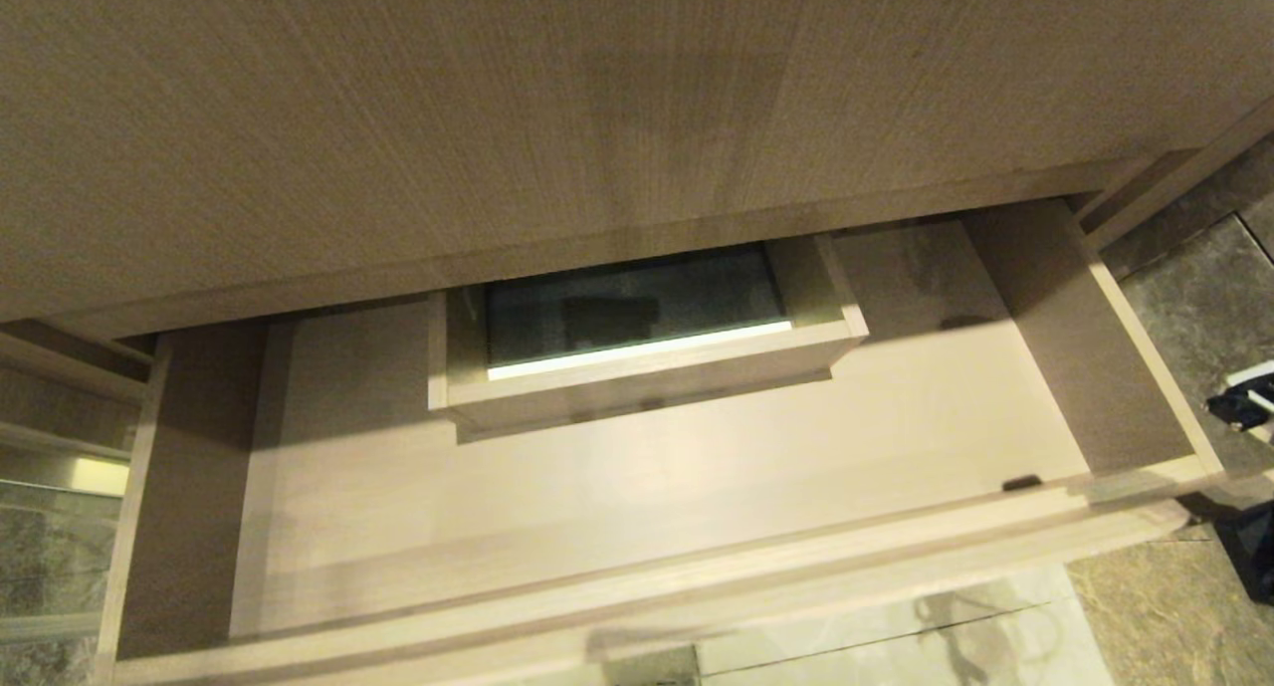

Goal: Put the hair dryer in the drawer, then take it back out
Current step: Close the drawer

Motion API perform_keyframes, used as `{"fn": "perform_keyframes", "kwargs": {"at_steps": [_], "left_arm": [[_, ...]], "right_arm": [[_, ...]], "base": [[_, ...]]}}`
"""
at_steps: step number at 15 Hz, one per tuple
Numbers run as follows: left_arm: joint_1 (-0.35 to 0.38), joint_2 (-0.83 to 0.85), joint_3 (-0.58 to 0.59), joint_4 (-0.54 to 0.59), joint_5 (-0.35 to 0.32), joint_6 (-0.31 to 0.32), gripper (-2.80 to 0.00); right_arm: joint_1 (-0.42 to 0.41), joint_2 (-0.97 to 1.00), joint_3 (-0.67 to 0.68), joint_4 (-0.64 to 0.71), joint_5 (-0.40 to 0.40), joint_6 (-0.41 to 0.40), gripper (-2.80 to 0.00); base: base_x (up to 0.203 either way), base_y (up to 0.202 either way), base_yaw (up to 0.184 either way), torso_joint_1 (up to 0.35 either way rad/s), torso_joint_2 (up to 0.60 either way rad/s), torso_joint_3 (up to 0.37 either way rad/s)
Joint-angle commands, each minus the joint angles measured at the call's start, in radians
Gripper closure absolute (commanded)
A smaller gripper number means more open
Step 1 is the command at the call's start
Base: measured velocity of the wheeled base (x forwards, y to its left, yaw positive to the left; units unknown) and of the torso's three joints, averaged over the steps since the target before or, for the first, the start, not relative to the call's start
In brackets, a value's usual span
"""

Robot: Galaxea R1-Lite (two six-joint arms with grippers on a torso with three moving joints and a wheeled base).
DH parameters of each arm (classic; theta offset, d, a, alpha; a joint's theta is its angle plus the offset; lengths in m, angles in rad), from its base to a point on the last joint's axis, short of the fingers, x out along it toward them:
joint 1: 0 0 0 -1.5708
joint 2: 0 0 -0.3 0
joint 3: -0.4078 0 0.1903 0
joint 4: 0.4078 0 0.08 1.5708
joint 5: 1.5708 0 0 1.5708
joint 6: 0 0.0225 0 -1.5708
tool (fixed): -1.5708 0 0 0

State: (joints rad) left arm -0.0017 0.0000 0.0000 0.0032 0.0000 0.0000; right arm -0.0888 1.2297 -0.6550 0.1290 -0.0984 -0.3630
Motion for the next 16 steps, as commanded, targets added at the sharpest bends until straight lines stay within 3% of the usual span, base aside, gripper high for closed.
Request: {"fn": "perform_keyframes", "kwargs": {"at_steps": [1, 2, 4, 16], "left_arm": [[0.000, 0.000, 0.002, 0.000, 0.000, 0.000, 0.00], [0.000, 0.000, 0.002, 0.000, 0.000, 0.000, 0.00], [0.000, 0.000, 0.002, 0.000, 0.000, 0.000, 0.00], [0.000, 0.000, 0.002, 0.000, 0.000, 0.000, 0.00]], "right_arm": [[0.018, 0.070, -0.073, -0.300, 0.039, 0.010, 0.00], [0.024, 0.099, -0.107, -0.374, 0.050, 0.019, 0.00], [0.024, 0.080, -0.103, -0.364, 0.051, 0.021, 0.00], [0.026, -0.370, 0.136, -0.076, 0.063, 0.022, 0.00]], "base": [[0.000, 0.000, 0.000, 0.000, 0.00, 0.000], [0.000, 0.000, 0.000, 0.000, 0.00, 0.000], [0.000, 0.000, 0.000, 0.000, 0.00, 0.000], [0.000, 0.000, 0.000, 0.000, 0.00, 0.000]]}}
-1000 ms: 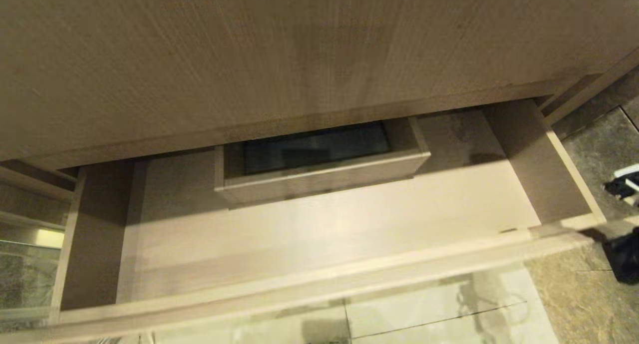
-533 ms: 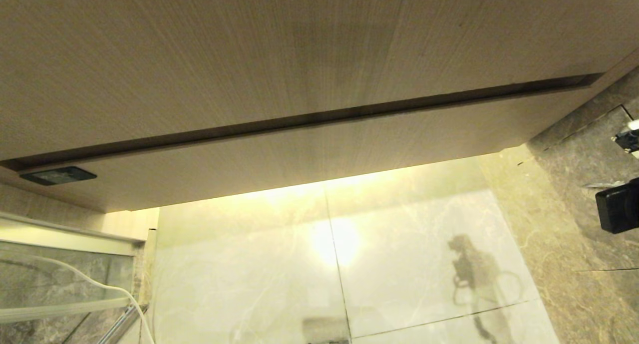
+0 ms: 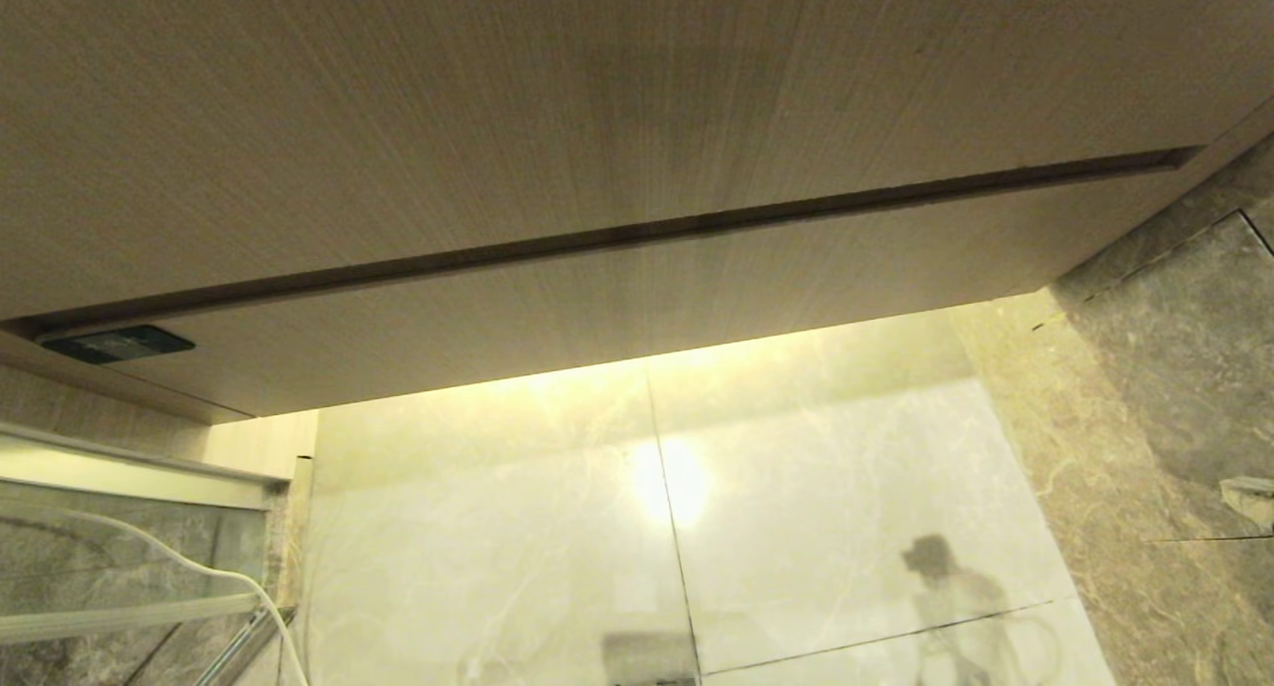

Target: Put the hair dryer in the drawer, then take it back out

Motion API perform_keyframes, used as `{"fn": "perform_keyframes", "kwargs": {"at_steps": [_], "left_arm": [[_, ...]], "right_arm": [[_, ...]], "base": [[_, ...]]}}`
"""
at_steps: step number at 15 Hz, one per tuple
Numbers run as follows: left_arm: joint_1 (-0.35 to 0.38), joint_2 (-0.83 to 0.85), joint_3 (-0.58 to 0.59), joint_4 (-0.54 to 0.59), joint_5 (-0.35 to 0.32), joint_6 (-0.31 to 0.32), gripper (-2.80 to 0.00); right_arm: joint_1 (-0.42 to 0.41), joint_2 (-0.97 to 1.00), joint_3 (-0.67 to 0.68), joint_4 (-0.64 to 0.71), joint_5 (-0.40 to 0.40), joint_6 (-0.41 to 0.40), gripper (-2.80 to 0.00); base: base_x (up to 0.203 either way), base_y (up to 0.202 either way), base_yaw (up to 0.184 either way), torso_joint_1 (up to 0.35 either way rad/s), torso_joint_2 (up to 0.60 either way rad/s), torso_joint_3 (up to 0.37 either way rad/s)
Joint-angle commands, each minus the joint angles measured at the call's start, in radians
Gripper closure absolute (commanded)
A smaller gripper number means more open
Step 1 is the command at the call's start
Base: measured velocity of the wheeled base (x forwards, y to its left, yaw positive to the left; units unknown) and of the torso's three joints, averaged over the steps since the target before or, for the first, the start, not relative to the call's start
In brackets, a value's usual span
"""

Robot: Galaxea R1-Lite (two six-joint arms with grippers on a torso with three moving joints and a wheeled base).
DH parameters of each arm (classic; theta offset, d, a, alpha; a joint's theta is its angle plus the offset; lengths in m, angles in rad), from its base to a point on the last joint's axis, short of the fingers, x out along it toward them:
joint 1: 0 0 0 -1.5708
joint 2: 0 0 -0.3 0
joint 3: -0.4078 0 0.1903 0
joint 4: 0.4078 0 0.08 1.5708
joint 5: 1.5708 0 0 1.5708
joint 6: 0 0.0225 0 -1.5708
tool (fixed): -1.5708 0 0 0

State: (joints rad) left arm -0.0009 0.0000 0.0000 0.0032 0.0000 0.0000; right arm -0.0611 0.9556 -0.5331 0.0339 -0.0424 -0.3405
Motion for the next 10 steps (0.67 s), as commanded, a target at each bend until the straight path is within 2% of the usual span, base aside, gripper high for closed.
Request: {"fn": "perform_keyframes", "kwargs": {"at_steps": [1, 3, 5, 7, 10], "left_arm": [[-0.001, 0.000, 0.002, 0.000, 0.000, 0.000, 0.00], [-0.001, 0.000, 0.000, 0.000, 0.000, 0.000, 0.00], [-0.001, 0.000, 0.002, 0.000, 0.000, 0.000, 0.00], [-0.001, 0.000, 0.002, 0.000, 0.000, 0.000, 0.00], [-0.001, 0.000, 0.000, 0.000, 0.000, 0.000, 0.00]], "right_arm": [[0.001, -0.150, 0.030, 0.056, 0.039, 0.008, 0.00], [0.046, -0.277, 0.067, 0.104, 0.106, 0.049, 0.00], [0.141, -0.434, 0.121, 0.115, 0.136, 0.143, 0.00], [0.211, -0.602, 0.214, 0.085, 0.143, 0.193, 0.00], [0.236, -0.894, 0.391, 0.048, 0.128, 0.218, 0.00]], "base": [[0.000, 0.000, 0.000, 0.000, 0.00, 0.000], [0.000, 0.000, 0.000, 0.000, 0.00, 0.000], [0.000, 0.000, 0.000, 0.000, 0.00, 0.000], [0.000, 0.000, 0.000, 0.000, 0.00, 0.000], [0.000, 0.000, 0.000, 0.000, 0.00, 0.000]]}}
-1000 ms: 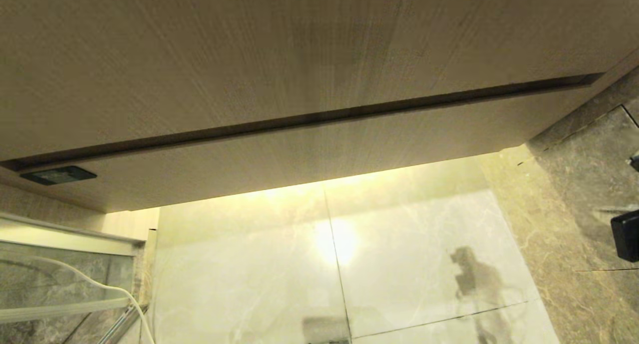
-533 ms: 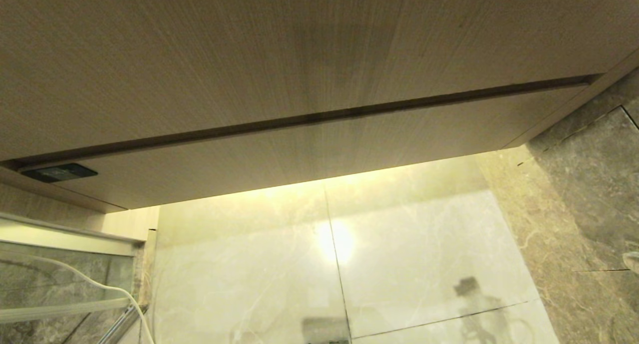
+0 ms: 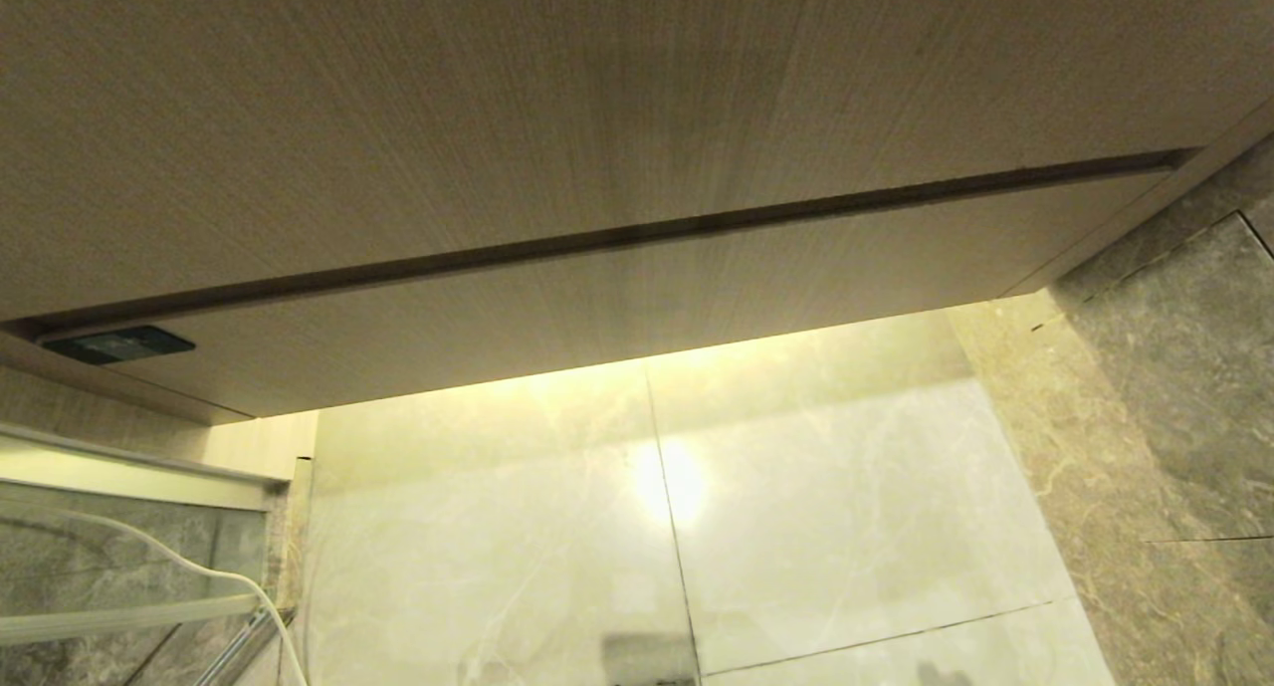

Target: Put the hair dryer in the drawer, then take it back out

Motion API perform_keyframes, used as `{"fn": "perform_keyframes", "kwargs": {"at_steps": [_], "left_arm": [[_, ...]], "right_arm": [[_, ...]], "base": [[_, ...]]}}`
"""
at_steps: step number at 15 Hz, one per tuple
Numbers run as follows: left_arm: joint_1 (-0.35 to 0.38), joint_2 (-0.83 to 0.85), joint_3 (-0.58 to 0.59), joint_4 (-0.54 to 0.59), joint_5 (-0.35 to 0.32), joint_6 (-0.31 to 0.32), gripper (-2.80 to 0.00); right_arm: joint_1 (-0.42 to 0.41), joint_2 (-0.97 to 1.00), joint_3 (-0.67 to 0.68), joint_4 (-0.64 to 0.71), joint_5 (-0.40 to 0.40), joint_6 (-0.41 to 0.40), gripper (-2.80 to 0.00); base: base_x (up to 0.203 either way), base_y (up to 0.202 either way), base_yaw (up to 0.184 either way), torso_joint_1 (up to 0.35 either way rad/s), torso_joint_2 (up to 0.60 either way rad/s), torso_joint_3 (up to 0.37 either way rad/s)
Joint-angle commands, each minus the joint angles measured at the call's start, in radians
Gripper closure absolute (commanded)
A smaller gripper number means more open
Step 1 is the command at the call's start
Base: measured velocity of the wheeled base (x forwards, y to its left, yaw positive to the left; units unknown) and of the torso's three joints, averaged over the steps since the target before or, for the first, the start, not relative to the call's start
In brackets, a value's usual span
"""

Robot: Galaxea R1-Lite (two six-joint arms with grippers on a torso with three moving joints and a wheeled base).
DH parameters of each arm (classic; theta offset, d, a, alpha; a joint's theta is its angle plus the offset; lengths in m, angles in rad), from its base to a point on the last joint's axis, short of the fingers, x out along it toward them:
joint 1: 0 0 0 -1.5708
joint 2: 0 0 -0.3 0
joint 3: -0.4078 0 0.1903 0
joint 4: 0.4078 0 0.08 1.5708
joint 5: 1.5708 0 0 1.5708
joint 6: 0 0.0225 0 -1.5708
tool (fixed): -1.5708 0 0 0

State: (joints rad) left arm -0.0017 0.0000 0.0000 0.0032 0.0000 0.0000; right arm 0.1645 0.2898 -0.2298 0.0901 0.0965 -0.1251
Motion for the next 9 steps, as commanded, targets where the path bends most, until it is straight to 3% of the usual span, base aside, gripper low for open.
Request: {"fn": "perform_keyframes", "kwargs": {"at_steps": [1, 4, 7, 9], "left_arm": [[0.000, 0.000, 0.002, 0.000, 0.000, 0.000, 0.00], [0.000, 0.000, 0.002, 0.000, 0.000, 0.000, 0.00], [0.000, 0.000, 0.002, 0.000, 0.000, 0.000, 0.00], [0.000, 0.000, 0.002, 0.000, 0.000, 0.000, 0.00]], "right_arm": [[-0.003, -0.294, 0.166, -0.027, -0.045, 0.018, 0.00], [-0.018, -0.330, 0.266, -0.209, -0.089, 0.084, 0.00], [-0.019, -0.330, 0.270, -0.250, -0.090, 0.088, 0.00], [-0.019, -0.330, 0.270, -0.528, -0.090, 0.088, 0.00]], "base": [[0.000, 0.000, 0.000, 0.000, 0.00, 0.000], [0.000, 0.000, 0.000, 0.000, 0.00, 0.000], [0.000, 0.000, 0.000, 0.000, 0.00, 0.000], [0.000, 0.000, 0.000, 0.000, 0.00, 0.000]]}}
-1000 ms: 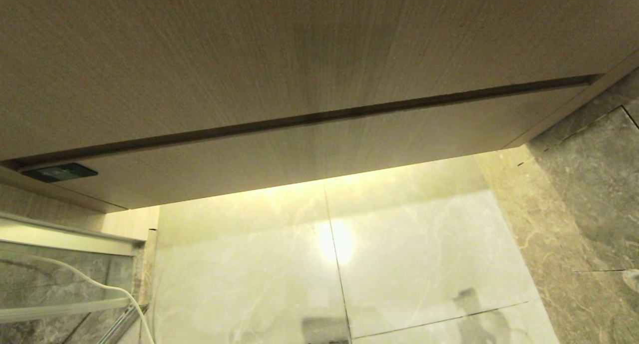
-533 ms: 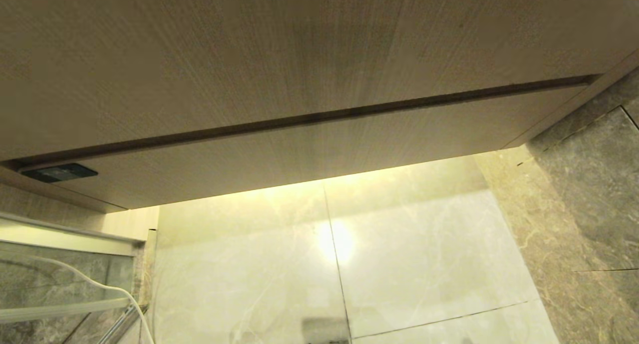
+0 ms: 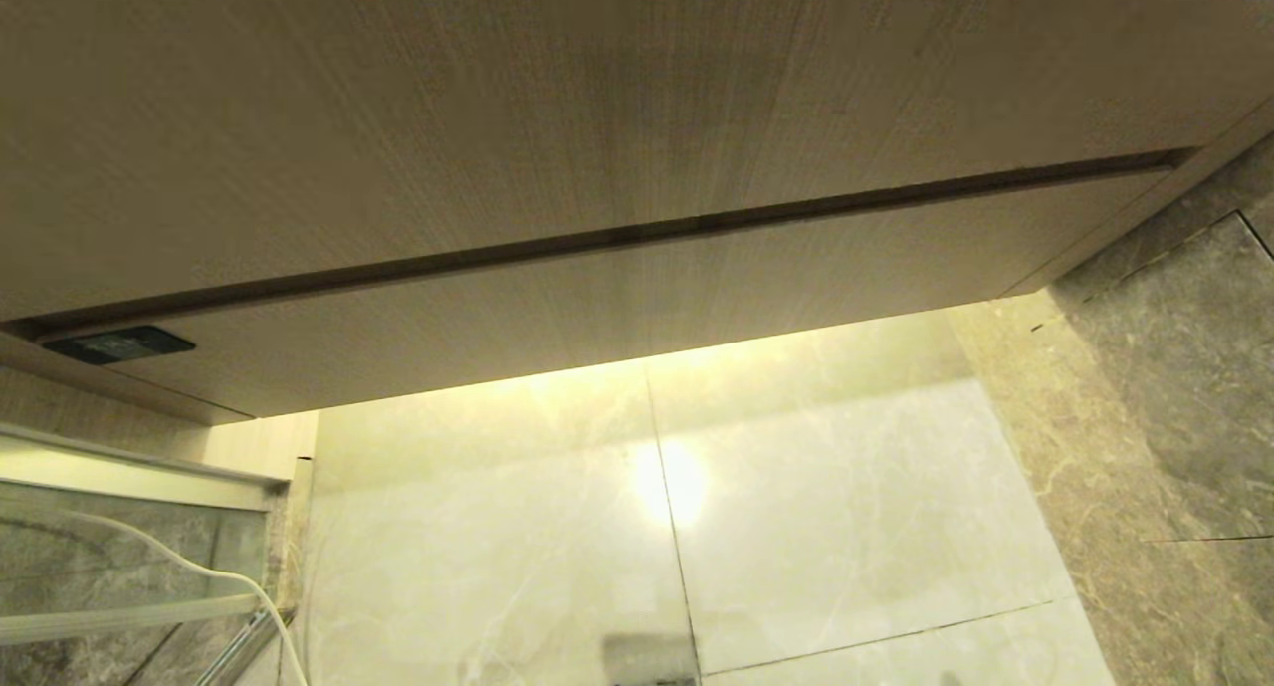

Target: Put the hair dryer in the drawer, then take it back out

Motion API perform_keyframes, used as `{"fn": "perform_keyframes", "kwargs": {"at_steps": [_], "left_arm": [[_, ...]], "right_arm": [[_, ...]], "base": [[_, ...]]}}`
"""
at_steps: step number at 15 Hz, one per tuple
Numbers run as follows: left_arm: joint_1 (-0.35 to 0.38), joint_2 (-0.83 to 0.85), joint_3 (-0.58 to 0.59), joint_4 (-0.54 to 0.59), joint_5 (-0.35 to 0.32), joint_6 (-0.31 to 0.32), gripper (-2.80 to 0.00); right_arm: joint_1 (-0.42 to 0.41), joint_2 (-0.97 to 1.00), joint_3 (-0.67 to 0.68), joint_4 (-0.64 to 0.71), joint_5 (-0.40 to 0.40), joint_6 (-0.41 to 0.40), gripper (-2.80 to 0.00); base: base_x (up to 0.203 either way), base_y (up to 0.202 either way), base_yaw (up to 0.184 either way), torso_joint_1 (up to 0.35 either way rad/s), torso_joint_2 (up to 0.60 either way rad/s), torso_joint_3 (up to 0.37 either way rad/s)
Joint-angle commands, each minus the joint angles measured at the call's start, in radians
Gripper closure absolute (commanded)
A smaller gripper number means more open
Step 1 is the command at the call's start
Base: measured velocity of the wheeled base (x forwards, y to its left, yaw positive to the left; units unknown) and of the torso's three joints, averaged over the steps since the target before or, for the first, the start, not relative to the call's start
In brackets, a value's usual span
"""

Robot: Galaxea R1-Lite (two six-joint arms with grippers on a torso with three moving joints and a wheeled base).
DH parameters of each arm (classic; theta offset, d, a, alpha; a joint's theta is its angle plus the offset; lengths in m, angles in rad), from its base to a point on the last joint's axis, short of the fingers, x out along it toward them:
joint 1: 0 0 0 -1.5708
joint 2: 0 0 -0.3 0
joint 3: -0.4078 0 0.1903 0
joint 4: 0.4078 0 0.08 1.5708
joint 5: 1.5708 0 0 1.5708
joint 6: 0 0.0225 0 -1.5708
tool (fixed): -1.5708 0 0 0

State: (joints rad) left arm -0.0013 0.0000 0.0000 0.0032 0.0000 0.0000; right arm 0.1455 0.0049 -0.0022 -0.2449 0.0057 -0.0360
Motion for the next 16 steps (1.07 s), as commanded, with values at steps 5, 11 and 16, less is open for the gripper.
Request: {"fn": "perform_keyframes", "kwargs": {"at_steps": [5, 11, 16], "left_arm": [[0.000, 0.000, 0.001, 0.000, 0.000, 0.000, 0.00], [0.000, 0.000, 0.002, 0.000, 0.000, 0.000, 0.00], [0.000, 0.000, 0.002, 0.000, 0.000, 0.000, 0.00]], "right_arm": [[0.000, -0.045, 0.042, 0.072, 0.000, -0.001, 0.00], [0.000, -0.045, 0.042, 0.130, 0.000, 0.027, 0.00], [0.000, -0.045, 0.042, 0.130, 0.000, 0.025, 0.00]], "base": [[0.000, 0.000, 0.000, 0.000, 0.00, 0.000], [0.000, 0.000, 0.000, 0.000, 0.00, 0.000], [0.000, 0.000, 0.000, 0.000, 0.00, 0.000]]}}
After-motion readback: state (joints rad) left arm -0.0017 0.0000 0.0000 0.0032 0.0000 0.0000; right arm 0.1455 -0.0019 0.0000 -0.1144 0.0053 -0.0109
